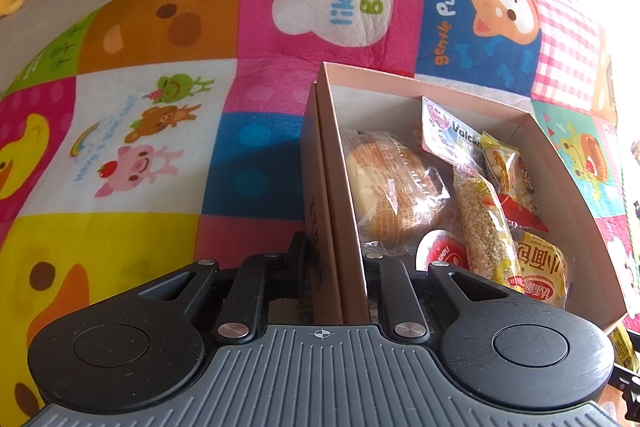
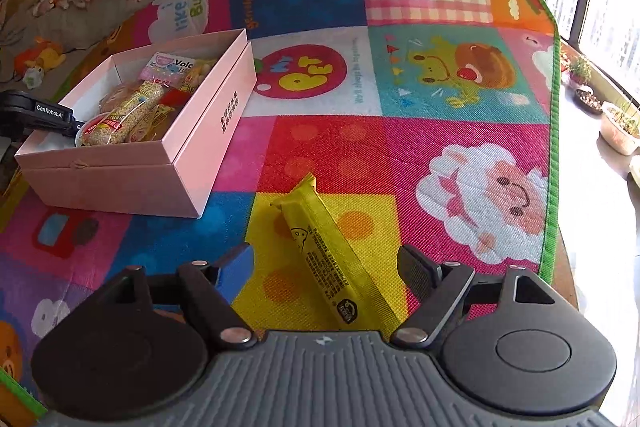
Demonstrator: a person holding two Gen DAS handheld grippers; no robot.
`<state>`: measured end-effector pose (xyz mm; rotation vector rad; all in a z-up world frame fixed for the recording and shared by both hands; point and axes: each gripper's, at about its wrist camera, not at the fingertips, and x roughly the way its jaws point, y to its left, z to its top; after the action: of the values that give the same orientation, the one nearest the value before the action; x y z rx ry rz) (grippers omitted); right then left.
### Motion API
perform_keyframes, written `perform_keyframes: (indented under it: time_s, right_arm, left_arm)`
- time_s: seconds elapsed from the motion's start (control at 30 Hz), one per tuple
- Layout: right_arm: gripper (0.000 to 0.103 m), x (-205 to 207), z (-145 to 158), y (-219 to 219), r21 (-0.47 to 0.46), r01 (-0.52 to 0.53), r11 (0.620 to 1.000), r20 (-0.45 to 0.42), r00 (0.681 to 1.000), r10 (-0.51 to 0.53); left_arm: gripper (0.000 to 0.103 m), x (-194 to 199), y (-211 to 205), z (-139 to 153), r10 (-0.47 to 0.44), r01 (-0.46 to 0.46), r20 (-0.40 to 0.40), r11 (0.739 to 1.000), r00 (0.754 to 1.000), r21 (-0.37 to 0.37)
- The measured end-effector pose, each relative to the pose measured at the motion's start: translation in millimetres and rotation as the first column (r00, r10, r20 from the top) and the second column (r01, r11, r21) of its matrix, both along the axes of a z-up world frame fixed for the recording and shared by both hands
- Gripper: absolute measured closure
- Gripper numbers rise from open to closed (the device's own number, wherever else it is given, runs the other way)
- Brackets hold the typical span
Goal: Organize objects
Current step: 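Move the right gripper toward the yellow stick bar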
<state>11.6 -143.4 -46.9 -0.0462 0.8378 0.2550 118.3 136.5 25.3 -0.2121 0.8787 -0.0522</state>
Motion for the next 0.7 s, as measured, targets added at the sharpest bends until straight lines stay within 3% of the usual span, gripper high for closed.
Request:
perform_keyframes:
  time_s: [0.23, 0.57, 0.7]
  right_arm:
    - [0.036, -9, 3, 8, 0.013, -0.016, 1.000, -0.018, 1.000, 0.016]
    - [0.039, -19, 7, 21, 0.109, -0.077, 0.991, -0.087, 0.992, 0.086]
    - [0.039, -23, 10, 37, 0.053, -0.113, 0.992, -0.061, 0.991, 0.116]
  left_arm:
    - [0.085, 0, -1, 1, 0.007, -0.007, -0.004, 1.000, 1.000, 0.003]
    - [0.085, 1, -7, 1, -0.001, 0.001, -0.011, 1.000, 1.000, 0.006]
    - [0.083, 0, -4, 0, -0.003, 0.003, -0.003, 1.000, 1.000, -0.011]
